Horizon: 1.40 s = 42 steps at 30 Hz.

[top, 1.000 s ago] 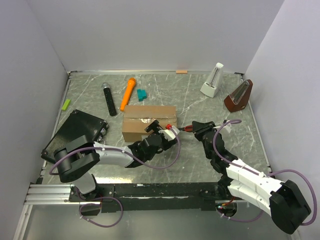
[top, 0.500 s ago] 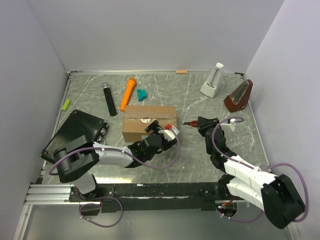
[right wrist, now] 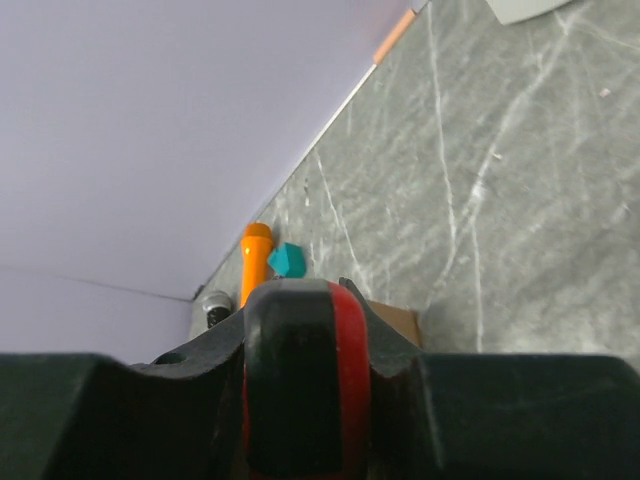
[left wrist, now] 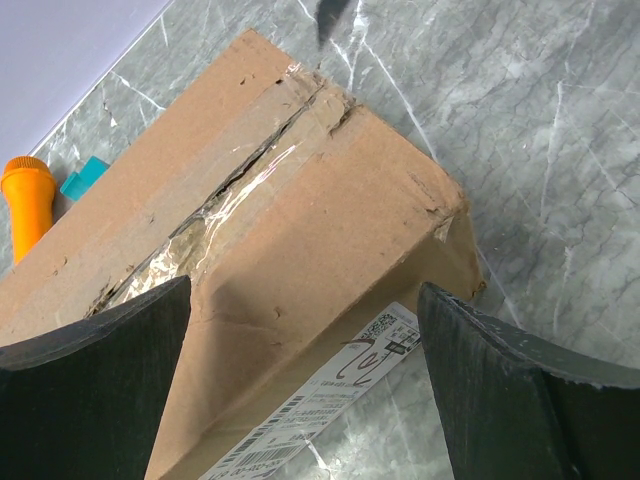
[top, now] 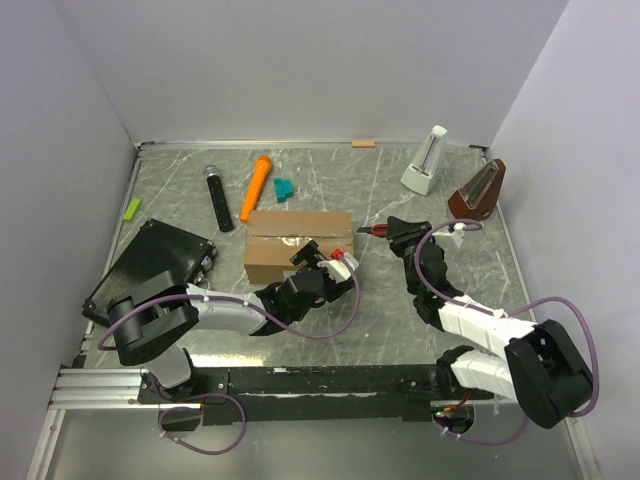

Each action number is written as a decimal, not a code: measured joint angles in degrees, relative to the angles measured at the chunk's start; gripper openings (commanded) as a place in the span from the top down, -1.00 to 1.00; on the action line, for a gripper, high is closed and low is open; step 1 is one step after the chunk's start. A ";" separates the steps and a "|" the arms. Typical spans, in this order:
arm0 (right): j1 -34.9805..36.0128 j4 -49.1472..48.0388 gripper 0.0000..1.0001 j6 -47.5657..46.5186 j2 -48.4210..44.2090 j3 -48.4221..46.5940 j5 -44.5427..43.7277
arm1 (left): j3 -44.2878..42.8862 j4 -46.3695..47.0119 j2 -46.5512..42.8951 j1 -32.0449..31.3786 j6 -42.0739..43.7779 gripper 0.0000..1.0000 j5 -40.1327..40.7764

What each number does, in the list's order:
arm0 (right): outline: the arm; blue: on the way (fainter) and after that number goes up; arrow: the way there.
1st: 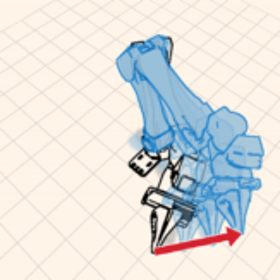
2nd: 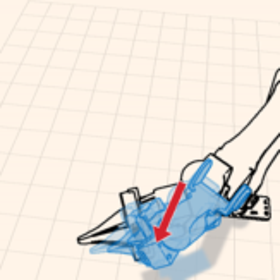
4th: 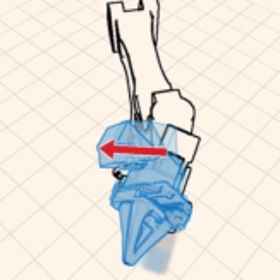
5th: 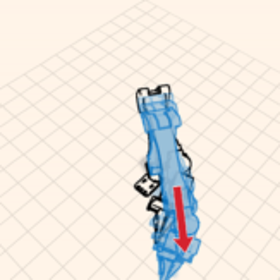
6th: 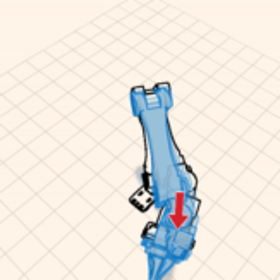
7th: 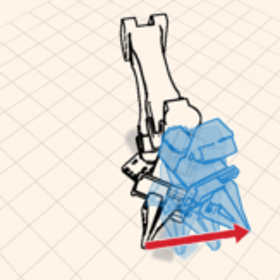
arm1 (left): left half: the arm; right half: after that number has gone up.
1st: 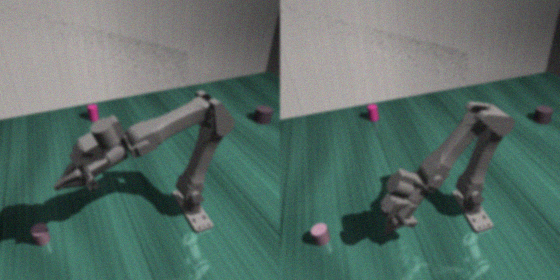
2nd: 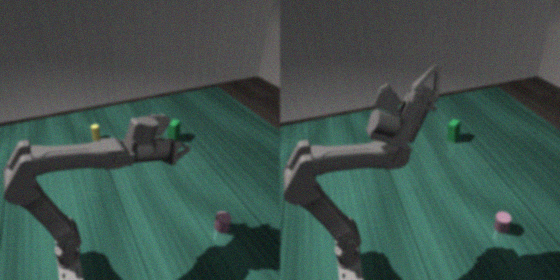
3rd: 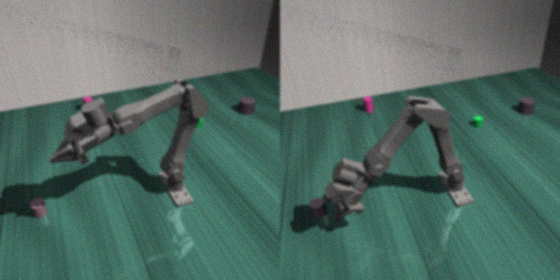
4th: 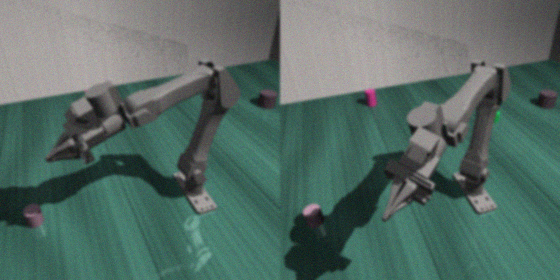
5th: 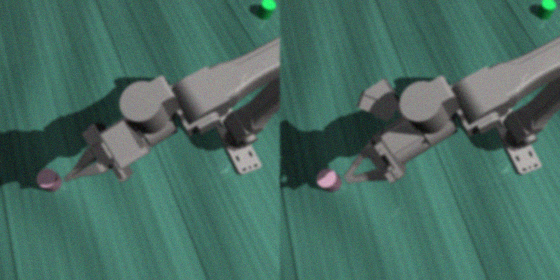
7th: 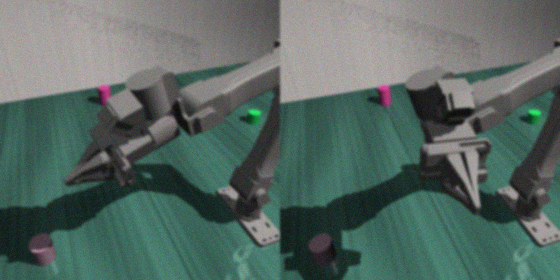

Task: Unpack the express box
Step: Cut the express box at the center of the board.

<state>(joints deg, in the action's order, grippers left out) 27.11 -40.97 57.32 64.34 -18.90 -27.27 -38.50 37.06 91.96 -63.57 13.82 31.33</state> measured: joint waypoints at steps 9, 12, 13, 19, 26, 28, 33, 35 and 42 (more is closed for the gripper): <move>-0.07 -1.86 1.00 -0.20 3.56 -1.51 2.58 | 0.02 0.00 0.00 0.00 0.00 -0.98 0.00; -0.07 -1.84 1.00 -0.22 3.56 -1.51 3.30 | 0.02 0.00 0.00 0.00 0.00 -0.98 0.02; -0.07 -1.86 1.00 -0.22 3.56 -1.46 3.48 | 0.02 0.00 0.00 0.00 0.00 -0.98 0.02; -0.07 0.83 1.00 -0.85 1.73 -1.40 5.18 | 0.02 0.00 0.00 0.00 0.02 -0.98 0.13; -0.15 5.44 1.00 -2.14 -5.09 0.63 8.11 | 0.07 0.00 -0.22 0.02 -0.11 -0.96 1.11; -0.15 6.23 1.00 -2.78 -6.40 0.85 8.31 | 0.98 0.04 -1.73 0.02 -0.26 -0.94 1.09; -0.20 4.90 1.00 -5.07 -6.27 0.24 7.21 | 4.44 -0.63 -12.00 0.11 -2.97 -0.94 0.63; -0.63 3.17 1.00 -5.86 -3.65 -1.25 6.88 | 4.76 -1.90 -17.90 0.11 -5.73 -0.96 0.13; -2.43 -7.23 1.00 -9.14 10.82 -8.55 5.99 | 5.18 -12.52 -35.06 0.11 -23.23 -0.85 -5.18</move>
<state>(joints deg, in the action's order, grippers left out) 24.69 -48.21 48.18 75.16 -27.44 -21.28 -33.32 24.53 56.90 -63.46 -9.41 26.15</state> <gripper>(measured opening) 0.319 0.935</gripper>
